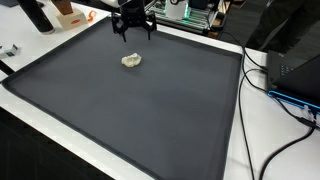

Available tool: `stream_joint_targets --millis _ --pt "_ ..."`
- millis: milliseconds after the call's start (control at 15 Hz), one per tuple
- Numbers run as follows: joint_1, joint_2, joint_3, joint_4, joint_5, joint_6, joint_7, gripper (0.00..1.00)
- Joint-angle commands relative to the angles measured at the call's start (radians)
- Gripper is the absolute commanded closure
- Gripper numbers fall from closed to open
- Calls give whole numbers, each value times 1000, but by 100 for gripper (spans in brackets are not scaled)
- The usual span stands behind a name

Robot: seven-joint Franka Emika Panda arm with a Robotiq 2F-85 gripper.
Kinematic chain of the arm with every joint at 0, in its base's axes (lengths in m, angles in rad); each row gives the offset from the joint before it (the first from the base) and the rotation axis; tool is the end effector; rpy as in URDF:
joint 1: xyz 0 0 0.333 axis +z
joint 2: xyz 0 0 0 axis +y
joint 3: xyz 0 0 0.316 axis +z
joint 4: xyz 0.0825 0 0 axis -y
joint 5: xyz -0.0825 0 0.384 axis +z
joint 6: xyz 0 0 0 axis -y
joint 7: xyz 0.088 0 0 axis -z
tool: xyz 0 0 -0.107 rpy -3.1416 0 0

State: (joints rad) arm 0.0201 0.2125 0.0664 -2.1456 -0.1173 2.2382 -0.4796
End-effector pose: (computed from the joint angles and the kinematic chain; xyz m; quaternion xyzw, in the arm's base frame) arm 0.5497 0.0439 0.2943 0.9464 0.3155 -0.0654 0.0245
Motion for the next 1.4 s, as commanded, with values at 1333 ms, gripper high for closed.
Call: stream_joint_targets --millis 1333 --pt "-27 -104 -8 111 69 -121 -372 0"
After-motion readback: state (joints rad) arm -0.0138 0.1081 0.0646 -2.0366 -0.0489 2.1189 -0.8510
